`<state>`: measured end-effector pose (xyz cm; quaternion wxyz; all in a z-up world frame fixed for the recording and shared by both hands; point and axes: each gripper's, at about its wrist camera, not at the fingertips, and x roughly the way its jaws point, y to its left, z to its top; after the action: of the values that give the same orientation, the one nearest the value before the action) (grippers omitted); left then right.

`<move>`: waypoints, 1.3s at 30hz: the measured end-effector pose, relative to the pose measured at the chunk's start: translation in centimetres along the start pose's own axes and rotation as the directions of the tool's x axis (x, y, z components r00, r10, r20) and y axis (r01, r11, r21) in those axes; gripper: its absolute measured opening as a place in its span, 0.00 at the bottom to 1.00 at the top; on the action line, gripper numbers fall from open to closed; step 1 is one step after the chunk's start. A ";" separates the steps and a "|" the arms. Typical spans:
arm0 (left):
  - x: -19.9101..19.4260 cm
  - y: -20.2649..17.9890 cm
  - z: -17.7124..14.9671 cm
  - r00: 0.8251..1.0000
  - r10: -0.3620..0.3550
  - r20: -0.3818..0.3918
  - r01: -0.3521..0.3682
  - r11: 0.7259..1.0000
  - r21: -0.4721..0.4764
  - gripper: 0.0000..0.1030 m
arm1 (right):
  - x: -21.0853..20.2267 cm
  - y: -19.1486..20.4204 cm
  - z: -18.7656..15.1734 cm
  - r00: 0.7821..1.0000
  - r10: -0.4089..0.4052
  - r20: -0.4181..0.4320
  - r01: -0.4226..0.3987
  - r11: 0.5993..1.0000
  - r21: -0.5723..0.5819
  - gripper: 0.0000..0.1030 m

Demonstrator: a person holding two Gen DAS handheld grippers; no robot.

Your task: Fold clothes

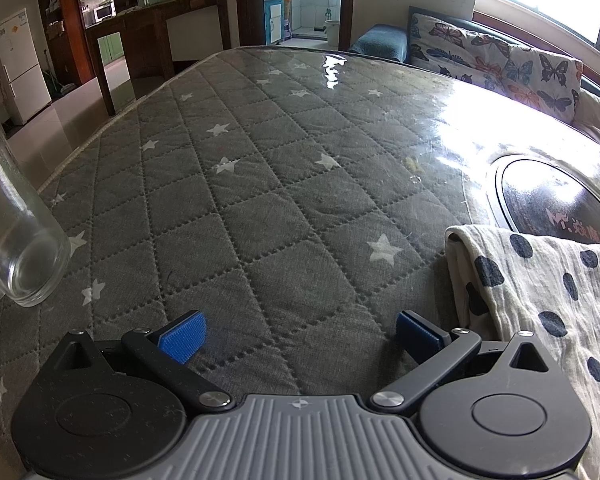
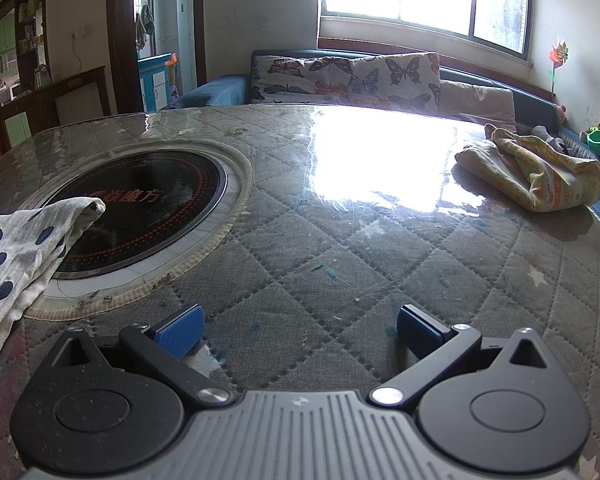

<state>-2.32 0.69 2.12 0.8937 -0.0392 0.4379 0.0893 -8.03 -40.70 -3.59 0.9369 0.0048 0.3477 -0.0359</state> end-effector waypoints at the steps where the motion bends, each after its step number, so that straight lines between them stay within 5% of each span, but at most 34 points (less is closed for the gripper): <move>1: 0.0 0.0 0.0 1.000 0.000 -0.001 0.000 1.000 0.001 1.00 | 0.0 0.0 0.0 1.000 -0.001 -0.001 0.001 1.000 0.001 1.00; 39: -1.8 0.3 -2.0 0.999 -0.010 -0.052 0.011 1.000 0.011 1.00 | -1.6 5.7 1.2 0.986 0.133 -0.100 -0.141 0.987 -0.073 1.00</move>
<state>-5.02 0.48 2.33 0.8827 -0.0387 0.4614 0.0809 -8.08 -34.97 -1.75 0.9190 -0.0070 0.3919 0.0427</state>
